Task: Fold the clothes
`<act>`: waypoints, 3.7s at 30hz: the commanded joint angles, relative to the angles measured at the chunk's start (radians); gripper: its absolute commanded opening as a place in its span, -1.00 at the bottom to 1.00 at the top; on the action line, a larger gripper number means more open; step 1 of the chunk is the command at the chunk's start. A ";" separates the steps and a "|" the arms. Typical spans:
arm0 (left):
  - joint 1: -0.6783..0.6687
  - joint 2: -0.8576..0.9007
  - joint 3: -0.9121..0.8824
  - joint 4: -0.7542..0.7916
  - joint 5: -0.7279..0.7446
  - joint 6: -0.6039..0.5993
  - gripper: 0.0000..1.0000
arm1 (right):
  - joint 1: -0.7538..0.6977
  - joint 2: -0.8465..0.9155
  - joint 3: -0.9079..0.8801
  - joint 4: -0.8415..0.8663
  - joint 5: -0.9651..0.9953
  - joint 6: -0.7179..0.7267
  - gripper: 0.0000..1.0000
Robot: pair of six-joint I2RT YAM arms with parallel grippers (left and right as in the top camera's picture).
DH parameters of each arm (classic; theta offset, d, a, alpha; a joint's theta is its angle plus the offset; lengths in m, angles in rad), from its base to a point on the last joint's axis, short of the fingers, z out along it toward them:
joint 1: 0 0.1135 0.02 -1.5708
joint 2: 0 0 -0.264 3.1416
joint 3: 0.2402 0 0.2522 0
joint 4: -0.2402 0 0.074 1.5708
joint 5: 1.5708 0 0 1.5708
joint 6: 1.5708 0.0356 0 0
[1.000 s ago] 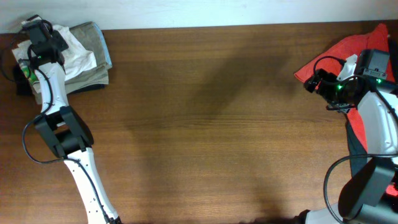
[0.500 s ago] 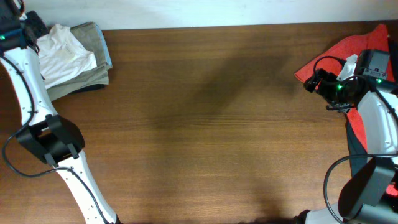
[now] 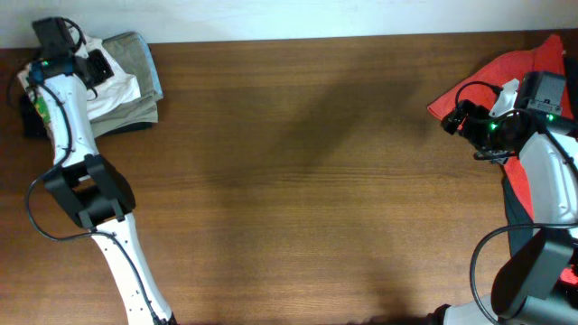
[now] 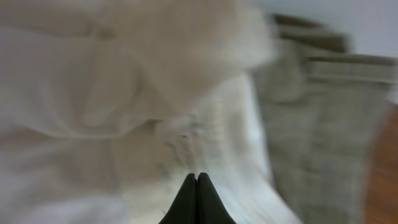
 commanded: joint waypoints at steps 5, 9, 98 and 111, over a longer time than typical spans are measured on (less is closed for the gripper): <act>0.016 0.061 0.001 0.197 -0.112 0.013 -0.99 | 0.000 -0.011 0.019 0.002 0.006 -0.002 0.97; 0.016 0.070 0.001 0.256 -0.111 0.013 -0.99 | 0.000 -0.011 0.019 0.002 0.006 -0.002 0.97; 0.064 -1.529 -0.249 -0.809 0.632 0.305 0.98 | 0.000 -0.011 0.019 0.001 0.006 -0.002 0.97; -0.140 -2.146 -1.545 -0.130 0.498 0.305 0.98 | 0.000 -0.011 0.019 0.002 0.006 -0.002 0.97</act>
